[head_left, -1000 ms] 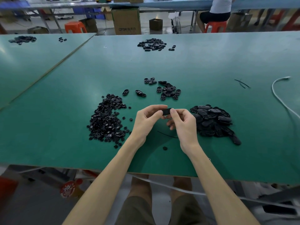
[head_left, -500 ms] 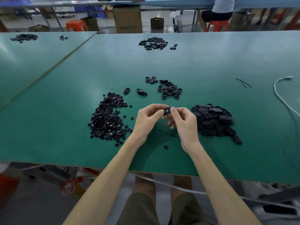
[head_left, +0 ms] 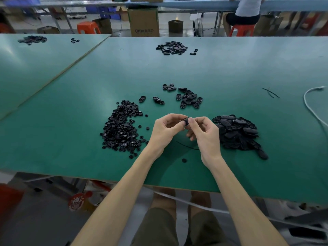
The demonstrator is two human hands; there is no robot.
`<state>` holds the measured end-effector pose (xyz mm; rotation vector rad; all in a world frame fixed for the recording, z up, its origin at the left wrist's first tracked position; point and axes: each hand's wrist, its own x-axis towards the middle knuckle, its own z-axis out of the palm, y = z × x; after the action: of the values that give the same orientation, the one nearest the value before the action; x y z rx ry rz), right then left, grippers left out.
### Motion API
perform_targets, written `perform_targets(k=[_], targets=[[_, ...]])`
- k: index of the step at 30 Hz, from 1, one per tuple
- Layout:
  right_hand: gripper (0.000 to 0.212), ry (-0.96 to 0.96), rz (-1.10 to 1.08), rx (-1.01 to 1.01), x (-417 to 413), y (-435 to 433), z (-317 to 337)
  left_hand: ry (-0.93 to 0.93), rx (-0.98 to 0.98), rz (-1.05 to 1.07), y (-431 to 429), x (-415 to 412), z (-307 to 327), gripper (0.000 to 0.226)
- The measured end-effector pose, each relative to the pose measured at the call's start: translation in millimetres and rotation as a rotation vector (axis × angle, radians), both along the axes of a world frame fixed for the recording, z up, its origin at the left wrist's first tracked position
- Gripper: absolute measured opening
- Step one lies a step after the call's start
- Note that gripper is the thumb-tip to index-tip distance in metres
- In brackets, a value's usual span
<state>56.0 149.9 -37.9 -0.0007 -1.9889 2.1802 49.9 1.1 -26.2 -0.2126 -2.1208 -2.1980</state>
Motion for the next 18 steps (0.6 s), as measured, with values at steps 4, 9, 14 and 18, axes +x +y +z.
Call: perform_targets(k=[4, 9, 14, 18], targets=[[0.018, 0.001, -0.001, -0.01, 0.3, 0.2, 0.4, 0.003, 0.006, -0.008, -0.4, -0.7, -0.3, 0.015], [0.019, -0.006, -0.003, -0.005, 0.2, 0.0, -0.5, -0.002, 0.01, -0.01, -0.7, -0.8, -1.7, 0.015], [0.018, -0.004, 0.002, 0.001, 0.1, -0.2, -1.9, -0.002, 0.004, -0.015, -1.0, -1.3, -2.8, 0.016], [0.018, 0.0, 0.003, 0.004, -0.3, -0.2, -1.9, -0.008, 0.001, -0.011, -1.1, -1.4, -2.4, 0.016]])
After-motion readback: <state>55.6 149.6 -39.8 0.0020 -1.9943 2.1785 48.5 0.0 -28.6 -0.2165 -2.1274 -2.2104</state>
